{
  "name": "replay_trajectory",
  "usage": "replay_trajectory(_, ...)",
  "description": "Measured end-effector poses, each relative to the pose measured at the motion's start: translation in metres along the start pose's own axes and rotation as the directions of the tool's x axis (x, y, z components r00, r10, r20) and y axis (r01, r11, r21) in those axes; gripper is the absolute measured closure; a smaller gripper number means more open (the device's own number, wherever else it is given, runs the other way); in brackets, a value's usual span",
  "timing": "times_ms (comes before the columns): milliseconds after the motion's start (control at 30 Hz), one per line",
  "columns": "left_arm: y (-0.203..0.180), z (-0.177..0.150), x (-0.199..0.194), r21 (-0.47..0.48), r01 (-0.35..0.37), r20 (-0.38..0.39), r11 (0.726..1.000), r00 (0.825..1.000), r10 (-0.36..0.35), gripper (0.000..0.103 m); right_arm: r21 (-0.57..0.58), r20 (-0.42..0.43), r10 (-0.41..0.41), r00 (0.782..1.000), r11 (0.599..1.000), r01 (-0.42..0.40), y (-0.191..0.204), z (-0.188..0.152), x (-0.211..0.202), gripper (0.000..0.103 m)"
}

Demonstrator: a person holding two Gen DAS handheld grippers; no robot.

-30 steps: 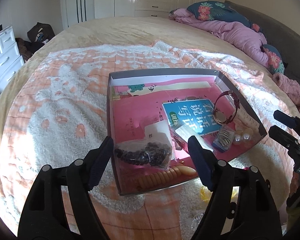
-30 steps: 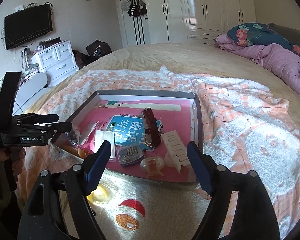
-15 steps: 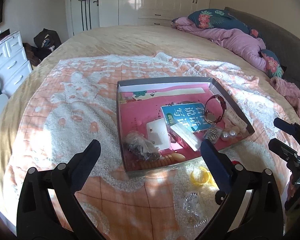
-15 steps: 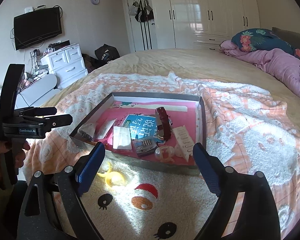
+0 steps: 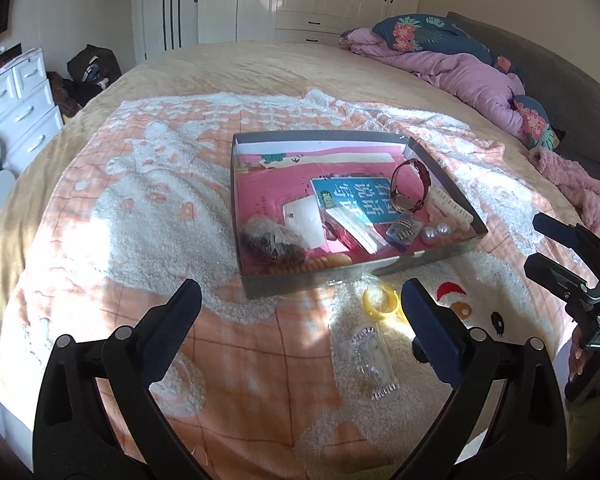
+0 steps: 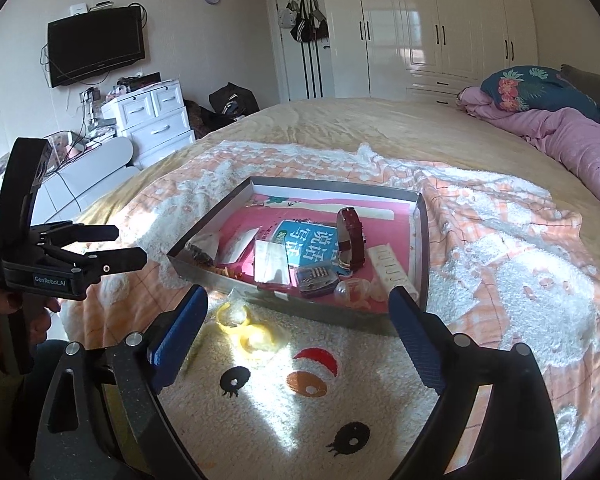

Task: Organize jewelry
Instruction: 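Open both tools to release the bead bag and clip, then withdraw, then grasp the clear rhinestone bag with left tool while right tool grasps the yellow bangle bag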

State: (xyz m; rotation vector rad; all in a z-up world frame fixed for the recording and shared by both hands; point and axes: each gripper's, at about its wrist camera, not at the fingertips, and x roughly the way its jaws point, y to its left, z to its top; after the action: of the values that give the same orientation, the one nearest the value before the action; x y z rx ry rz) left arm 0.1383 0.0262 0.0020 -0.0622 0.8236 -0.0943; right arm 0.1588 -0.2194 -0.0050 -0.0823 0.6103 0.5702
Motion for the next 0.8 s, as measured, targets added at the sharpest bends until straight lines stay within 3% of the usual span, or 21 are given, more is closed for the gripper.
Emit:
replay_trajectory(267, -0.009, -0.027, 0.018, -0.042, 0.115, -0.099, 0.992, 0.988, -0.119, 0.01, -0.028, -0.048, 0.017, 0.999, 0.999, -0.018, 0.006, -0.012, 0.004, 0.012)
replay_trajectory(400, -0.018, -0.038, 0.031, -0.069, 0.181, -0.15, 0.981, 0.97, -0.19, 0.01, -0.016, -0.062, 0.013, 0.998, 1.0, -0.014, 0.001, -0.018, 0.005, 0.011)
replay_trajectory(600, -0.033, -0.048, 0.051, -0.057, 0.185, -0.205, 0.981, 0.959, -0.193, 0.012, 0.011, -0.072, 0.008, 0.997, 1.0, -0.007, -0.013, -0.026, 0.004, 0.011)
replay_trajectory(700, -0.039, -0.052, 0.063, -0.052, 0.181, -0.233, 0.982, 0.954, -0.188, 0.025, 0.019, -0.083, 0.009, 0.996, 1.0, -0.007, -0.018, -0.029, 0.007, 0.011)
replay_trajectory(800, -0.046, -0.058, 0.072, 0.004, 0.128, -0.246, 0.992, 0.961, -0.123, 0.054, 0.018, -0.1, 0.014, 0.995, 1.0, -0.013, -0.019, -0.033, 0.014, 0.011)
